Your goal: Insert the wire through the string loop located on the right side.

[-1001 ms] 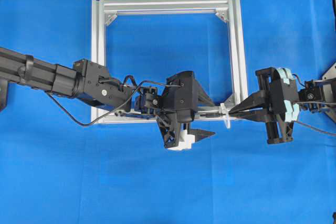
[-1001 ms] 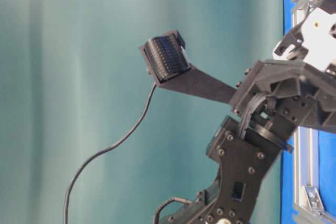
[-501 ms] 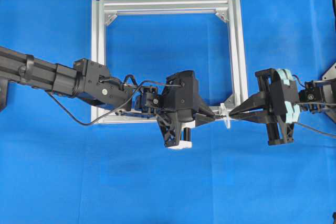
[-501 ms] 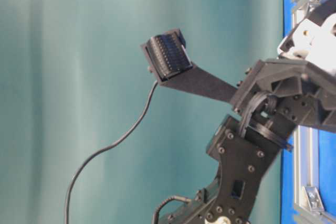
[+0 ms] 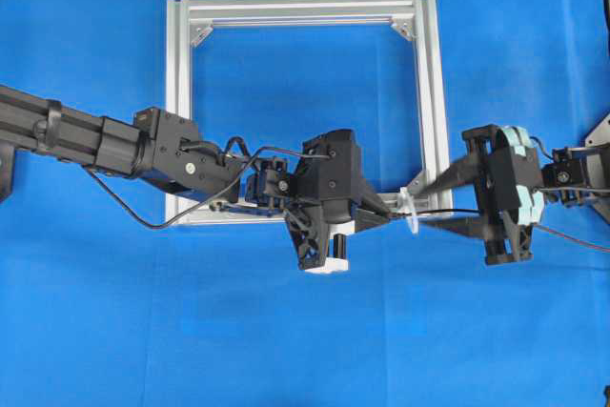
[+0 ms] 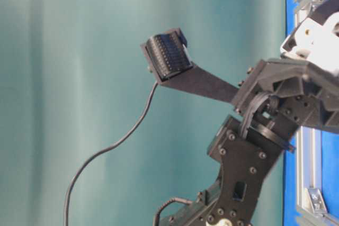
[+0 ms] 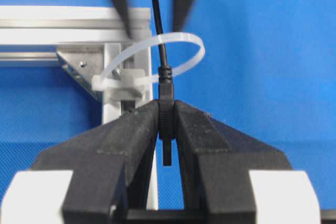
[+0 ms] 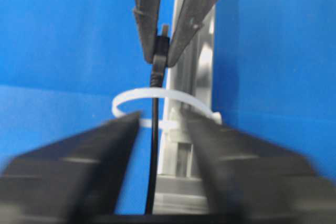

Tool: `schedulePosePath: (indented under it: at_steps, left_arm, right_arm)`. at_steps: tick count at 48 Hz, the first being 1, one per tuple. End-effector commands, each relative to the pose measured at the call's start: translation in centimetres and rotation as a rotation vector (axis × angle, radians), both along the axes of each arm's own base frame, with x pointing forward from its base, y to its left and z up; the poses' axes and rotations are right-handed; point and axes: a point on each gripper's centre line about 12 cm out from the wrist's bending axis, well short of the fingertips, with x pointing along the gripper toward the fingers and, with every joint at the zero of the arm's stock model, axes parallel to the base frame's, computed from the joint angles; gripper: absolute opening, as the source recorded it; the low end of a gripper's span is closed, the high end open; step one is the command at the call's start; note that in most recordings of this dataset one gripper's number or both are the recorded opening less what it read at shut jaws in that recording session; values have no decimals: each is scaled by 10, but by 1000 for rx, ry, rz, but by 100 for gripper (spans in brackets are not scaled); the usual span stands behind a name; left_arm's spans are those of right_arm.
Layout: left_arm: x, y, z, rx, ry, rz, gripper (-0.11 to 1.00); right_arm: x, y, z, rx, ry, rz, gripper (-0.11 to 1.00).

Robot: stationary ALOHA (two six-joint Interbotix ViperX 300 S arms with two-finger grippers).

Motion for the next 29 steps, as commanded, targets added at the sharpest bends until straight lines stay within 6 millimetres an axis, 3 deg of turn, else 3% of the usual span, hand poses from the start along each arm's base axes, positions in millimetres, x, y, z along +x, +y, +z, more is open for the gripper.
schedulePosePath:
  at_steps: [1,6,10,20,29]
  left_arm:
    - [5,-2,16,-4,-43,-4,8]
    - [5,-2,17,-4,-44,-4,8]
    - [4,-2,17,-4,-43,-4,8]
    - [0,-1,20,-4,-41,-2,8]
    - [-25,4,29,6,-31,-4,8]
  right_arm:
    - [5,0,7,9,-28,-7,49]
    - [5,0,6,5,-25,-4,81]
    - [5,0,6,5,-25,-4,96]
    - [5,0,6,5,-24,-4,96]
    - [5,0,6,4,-16,-3,96]
